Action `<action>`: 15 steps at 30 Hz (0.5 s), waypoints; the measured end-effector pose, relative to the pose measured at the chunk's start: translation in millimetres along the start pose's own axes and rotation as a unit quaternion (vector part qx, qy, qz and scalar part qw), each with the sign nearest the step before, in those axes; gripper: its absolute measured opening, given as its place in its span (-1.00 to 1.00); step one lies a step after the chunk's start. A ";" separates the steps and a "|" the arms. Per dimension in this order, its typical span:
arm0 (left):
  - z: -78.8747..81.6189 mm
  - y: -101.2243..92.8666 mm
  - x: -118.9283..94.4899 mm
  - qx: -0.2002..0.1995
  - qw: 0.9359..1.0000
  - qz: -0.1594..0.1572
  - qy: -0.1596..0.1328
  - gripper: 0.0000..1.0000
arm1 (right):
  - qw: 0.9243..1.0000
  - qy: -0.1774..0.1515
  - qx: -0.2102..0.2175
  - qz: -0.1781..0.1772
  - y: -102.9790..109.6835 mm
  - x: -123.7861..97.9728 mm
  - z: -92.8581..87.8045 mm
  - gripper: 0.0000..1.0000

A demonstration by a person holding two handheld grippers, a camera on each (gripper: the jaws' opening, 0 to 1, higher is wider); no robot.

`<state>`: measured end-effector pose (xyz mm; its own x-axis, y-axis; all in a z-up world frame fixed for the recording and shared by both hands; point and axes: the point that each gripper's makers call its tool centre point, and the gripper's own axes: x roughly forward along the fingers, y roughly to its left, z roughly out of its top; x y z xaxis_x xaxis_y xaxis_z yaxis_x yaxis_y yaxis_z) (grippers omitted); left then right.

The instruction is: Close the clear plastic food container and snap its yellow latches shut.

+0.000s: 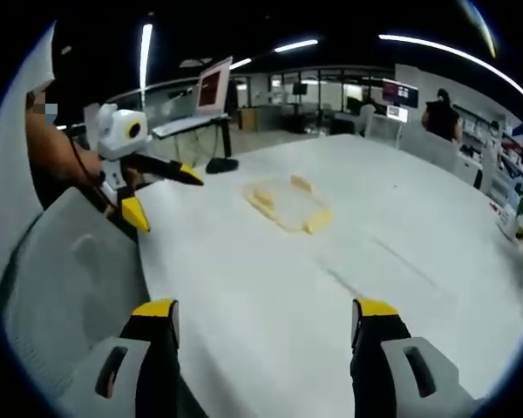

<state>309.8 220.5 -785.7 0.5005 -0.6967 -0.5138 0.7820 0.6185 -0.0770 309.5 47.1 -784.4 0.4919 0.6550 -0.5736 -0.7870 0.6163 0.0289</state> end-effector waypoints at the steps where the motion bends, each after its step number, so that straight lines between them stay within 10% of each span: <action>1: -0.4 0.2 0.4 -0.001 1.000 0.000 0.000 0.71 | 1.000 0.000 -0.001 0.001 -0.5 0.8 1.0 0.63; 15: -6.7 11.6 10.0 -0.013 1.000 0.002 0.007 0.69 | 1.000 0.005 -0.012 0.017 -6.5 17.9 6.8 0.64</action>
<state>321.3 223.2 -797.5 0.4980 -0.6891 -0.5265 0.7702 0.6304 -0.0965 325.9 57.8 -789.3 0.4614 0.6711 -0.5802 -0.8116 0.5835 0.0295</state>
